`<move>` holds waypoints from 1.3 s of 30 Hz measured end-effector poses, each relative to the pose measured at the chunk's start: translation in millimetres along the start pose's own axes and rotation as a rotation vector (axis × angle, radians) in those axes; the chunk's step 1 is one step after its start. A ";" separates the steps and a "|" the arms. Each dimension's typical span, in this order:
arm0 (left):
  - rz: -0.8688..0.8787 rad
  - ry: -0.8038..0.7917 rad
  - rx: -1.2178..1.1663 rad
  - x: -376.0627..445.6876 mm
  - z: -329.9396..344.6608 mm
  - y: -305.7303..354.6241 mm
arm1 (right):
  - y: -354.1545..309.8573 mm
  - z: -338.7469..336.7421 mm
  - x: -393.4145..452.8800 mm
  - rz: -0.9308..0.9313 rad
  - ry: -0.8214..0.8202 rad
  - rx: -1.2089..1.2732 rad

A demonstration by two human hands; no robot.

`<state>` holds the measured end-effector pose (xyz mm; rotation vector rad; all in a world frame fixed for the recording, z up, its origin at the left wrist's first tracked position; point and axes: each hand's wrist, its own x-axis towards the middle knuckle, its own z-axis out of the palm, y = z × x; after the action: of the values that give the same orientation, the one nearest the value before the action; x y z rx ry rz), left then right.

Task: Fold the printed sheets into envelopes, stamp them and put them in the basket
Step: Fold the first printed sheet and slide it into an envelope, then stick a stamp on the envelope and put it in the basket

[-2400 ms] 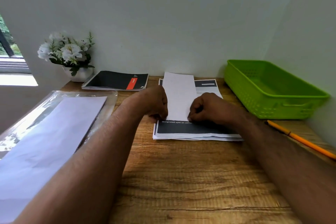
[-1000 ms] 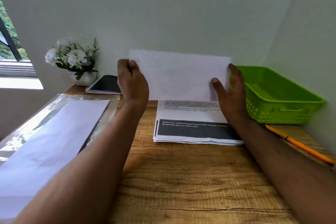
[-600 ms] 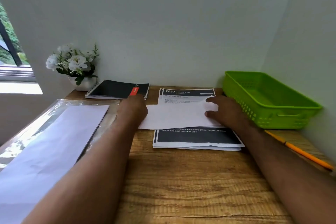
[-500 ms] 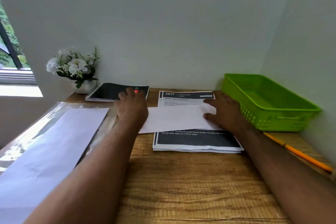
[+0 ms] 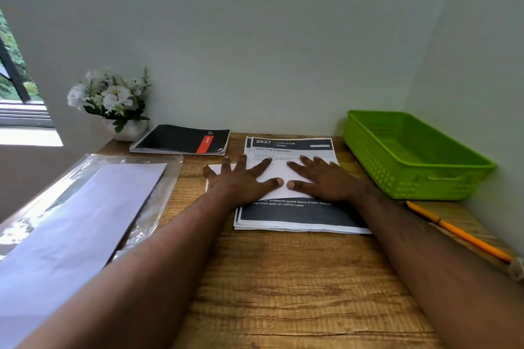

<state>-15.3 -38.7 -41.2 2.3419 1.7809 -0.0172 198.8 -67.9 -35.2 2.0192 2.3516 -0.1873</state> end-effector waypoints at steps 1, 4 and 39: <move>0.000 -0.012 0.004 -0.1 -0.7 0.1 | -0.3 0.7 0.4 0.002 -0.017 -0.026; 0.000 -0.032 0.008 0.0 -2.0 0.0 | 0.2 1.6 3.7 0.013 -0.047 -0.049; 0.854 0.063 -0.525 -114.7 32.5 227.8 | 101.2 -11.1 -281.1 0.402 0.360 0.373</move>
<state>174.4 -211.4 -23.9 2.4674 0.5611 0.5690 342.5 -327.8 -1.3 2.8715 2.1409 -0.2853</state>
